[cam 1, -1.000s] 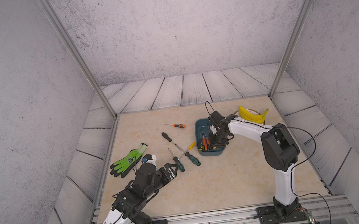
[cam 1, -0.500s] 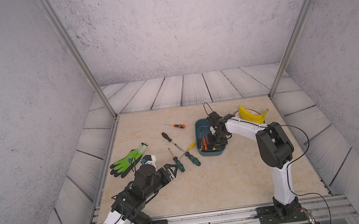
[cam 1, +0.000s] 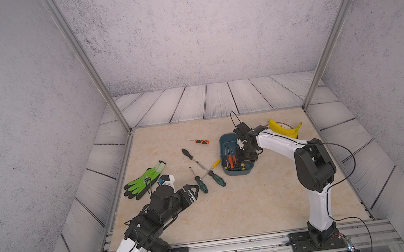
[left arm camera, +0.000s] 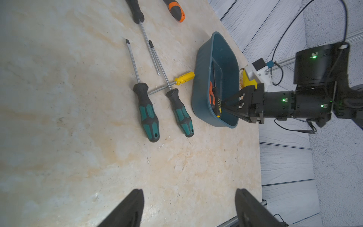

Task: Put the screwdriver on the desktop into the storage box
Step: Place the screwdriver in the storage box.

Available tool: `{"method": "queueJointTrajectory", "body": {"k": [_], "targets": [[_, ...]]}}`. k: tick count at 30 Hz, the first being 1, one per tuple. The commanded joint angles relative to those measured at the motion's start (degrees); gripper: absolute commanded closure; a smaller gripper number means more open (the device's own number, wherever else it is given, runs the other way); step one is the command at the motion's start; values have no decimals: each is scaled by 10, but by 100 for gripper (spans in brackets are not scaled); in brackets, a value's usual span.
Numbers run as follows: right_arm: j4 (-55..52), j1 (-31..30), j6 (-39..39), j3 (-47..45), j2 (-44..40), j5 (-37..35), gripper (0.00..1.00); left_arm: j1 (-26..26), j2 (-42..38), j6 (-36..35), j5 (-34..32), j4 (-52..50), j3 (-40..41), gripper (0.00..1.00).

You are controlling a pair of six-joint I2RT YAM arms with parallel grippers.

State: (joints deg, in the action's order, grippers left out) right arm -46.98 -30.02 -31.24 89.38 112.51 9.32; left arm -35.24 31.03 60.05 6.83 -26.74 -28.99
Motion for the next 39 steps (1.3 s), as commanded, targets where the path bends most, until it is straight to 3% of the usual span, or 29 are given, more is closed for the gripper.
{"method": "queueJointTrajectory", "body": {"k": [1, 15, 30, 39], "targets": [[-19, 1, 11, 2, -41, -7, 54, 4, 7, -4, -6, -7, -8, 21], [-10, 2, 27, -61, -163, 15, 55, 5, 85, -15, -12, -52, -55, 24], [27, -3, 19, -257, -373, 47, 55, 27, 334, -71, -10, -47, -150, 40], [48, -6, -10, -350, -447, 54, 55, 68, 482, -106, 0, -43, -225, 48]]}}
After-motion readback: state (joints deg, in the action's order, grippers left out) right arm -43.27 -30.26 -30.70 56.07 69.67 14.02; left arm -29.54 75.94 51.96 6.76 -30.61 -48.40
